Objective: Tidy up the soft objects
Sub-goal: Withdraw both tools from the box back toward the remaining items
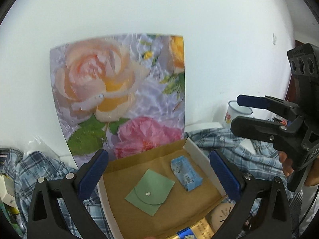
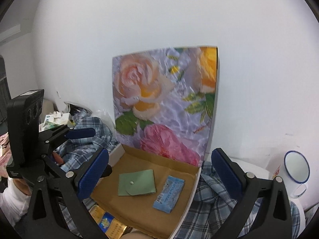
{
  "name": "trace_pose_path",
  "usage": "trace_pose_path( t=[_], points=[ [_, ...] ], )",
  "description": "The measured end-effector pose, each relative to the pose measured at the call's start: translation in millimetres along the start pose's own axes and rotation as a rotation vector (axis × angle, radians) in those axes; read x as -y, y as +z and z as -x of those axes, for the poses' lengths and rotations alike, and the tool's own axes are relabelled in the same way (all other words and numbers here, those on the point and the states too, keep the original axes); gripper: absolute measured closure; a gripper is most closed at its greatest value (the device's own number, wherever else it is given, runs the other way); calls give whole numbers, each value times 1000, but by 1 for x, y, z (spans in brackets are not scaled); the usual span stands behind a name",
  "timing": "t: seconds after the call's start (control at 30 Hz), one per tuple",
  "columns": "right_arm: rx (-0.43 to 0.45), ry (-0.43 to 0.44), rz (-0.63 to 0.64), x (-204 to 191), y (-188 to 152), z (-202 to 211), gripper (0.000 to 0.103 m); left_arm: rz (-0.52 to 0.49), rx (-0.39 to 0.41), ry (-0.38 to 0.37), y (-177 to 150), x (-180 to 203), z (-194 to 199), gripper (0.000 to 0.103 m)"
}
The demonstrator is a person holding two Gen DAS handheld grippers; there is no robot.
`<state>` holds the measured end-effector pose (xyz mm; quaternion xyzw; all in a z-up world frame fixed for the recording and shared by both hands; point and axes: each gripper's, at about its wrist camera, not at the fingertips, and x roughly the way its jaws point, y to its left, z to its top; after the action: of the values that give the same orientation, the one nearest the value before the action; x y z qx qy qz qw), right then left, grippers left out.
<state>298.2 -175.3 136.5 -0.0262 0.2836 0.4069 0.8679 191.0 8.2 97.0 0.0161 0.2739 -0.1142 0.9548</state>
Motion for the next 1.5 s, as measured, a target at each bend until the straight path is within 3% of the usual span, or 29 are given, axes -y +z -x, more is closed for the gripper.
trace_pose_path(
  t=[0.33,0.47,0.67,0.9,1.1,1.5],
  points=[
    [71,22,97,-31,15,39,0,-16,73,-47,16,11,41,0],
    [106,-16,174,-43,18,59,0,-30,92,-70,19,13,52,0],
    [164,-5,141,-40,26,89,0,-38,120,-84,23,15,75,0],
    [163,9,145,-53,31,96,0,-80,163,-79,30,27,102,0],
    [162,13,169,-66,20,116,0,-115,171,-55,19,35,119,0],
    [146,-3,164,-82,-23,158,0,-4,123,-113,-15,21,138,0]
  ],
)
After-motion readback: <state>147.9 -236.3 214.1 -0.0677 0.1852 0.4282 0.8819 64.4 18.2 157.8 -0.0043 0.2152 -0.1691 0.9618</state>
